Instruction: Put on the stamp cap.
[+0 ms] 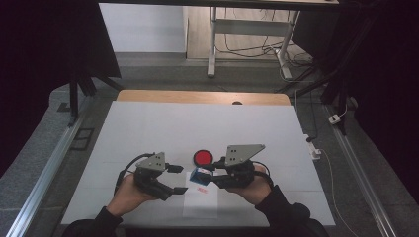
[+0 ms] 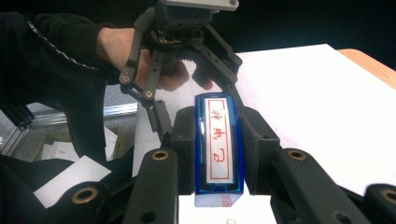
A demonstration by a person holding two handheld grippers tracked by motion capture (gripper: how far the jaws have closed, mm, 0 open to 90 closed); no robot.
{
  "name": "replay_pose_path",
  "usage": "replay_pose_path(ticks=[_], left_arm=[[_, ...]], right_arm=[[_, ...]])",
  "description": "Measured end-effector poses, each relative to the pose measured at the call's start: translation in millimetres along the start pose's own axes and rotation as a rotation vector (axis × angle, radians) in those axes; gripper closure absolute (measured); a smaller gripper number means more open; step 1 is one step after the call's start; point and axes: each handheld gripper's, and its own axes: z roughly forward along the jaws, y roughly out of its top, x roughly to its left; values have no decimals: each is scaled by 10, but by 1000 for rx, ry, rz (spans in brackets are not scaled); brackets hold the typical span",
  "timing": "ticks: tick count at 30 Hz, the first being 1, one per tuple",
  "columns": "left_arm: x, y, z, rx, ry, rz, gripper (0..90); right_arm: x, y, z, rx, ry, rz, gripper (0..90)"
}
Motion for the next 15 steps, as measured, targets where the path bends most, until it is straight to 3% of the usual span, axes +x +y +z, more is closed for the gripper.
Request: replay_pose_path(ticks=[15], left_arm=[[-97,-164,-194,3,77,-90,151]], right_arm=[[14,-10,-3,24,-32,2,696]])
